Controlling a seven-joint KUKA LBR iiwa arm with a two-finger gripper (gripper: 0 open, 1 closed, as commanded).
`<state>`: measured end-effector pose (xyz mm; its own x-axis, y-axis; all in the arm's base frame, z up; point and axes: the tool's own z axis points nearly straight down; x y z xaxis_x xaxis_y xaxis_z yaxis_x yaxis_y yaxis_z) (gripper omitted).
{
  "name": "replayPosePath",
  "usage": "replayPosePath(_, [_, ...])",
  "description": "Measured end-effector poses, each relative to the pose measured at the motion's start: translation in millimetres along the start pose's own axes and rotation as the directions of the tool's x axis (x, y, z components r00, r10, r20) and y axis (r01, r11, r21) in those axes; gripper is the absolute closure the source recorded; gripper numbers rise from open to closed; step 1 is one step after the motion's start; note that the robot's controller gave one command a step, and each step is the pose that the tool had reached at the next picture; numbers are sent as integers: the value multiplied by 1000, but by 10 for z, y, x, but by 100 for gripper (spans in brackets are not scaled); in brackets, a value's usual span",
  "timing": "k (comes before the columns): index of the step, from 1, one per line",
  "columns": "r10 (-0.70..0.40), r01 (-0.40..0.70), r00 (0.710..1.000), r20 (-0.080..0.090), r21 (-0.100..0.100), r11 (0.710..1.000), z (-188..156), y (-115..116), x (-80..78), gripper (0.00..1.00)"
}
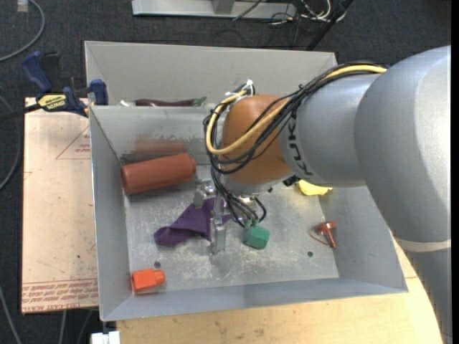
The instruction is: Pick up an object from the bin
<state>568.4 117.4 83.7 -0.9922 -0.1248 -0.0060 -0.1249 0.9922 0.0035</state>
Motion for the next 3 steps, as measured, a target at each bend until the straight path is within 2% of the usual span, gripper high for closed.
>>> replayPosePath(1, [-9, 9, 1000, 3, -1, 1000, 136, 23, 60, 100])
replayPosePath(3, [-10, 10, 1000, -1, -1, 1000, 102, 24, 71, 100])
